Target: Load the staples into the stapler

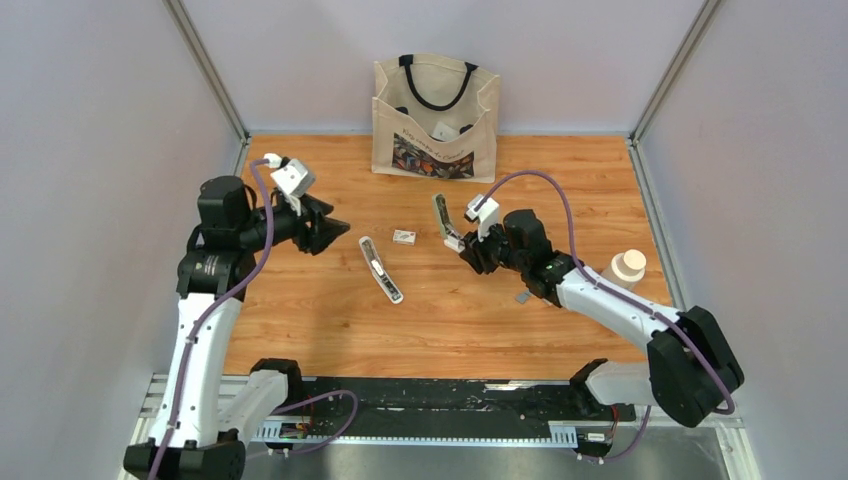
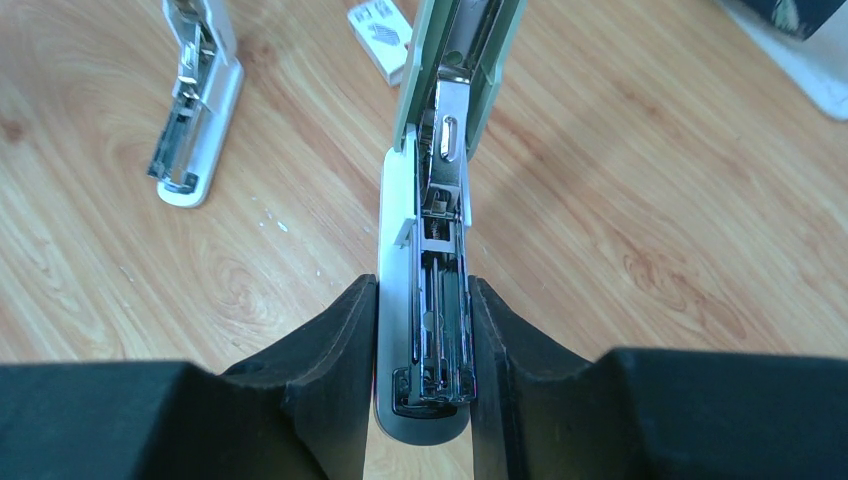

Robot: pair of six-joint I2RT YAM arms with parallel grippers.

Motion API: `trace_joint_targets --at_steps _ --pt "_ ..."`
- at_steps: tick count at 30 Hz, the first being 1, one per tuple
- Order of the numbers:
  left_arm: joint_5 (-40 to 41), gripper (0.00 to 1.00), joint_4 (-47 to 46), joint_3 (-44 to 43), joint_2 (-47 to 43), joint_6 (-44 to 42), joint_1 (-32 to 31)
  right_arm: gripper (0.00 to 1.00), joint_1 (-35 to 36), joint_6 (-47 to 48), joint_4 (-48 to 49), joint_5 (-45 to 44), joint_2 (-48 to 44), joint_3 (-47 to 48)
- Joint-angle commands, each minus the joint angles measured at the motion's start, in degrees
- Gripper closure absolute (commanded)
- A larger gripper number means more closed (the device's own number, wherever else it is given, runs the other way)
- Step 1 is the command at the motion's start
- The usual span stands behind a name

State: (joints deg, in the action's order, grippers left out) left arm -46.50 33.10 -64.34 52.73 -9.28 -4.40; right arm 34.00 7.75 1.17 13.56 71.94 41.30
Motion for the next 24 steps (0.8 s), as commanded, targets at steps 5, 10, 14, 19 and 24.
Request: trace_joint_targets --at_steps 5,10,14,19,24 --pt "1.1 0.37 9.8 1.8 -7.8 -6.7 9.8 1.0 3.4 1.2 5.2 -8.5 4.8 1.3" --pt "4.2 0.37 12.1 2.5 -10.4 -7.3 10.5 1.0 4.8 1.7 5.3 -12.0 7.2 1.9" --pt "4.9 0.37 12.3 3.8 -11.9 -6.7 10.6 1.0 6.1 2.2 5.4 -15.7 8.9 2.5" --pt "5.4 0.37 13.6 3.5 -12.4 -7.2 10.9 1.0 7.2 2.7 5.2 -19.0 11.4 3.6" --pt "5.0 0.37 14.2 3.0 -12.5 -6.9 11.0 1.0 7.7 3.1 4.8 -20.9 13.4 4.6"
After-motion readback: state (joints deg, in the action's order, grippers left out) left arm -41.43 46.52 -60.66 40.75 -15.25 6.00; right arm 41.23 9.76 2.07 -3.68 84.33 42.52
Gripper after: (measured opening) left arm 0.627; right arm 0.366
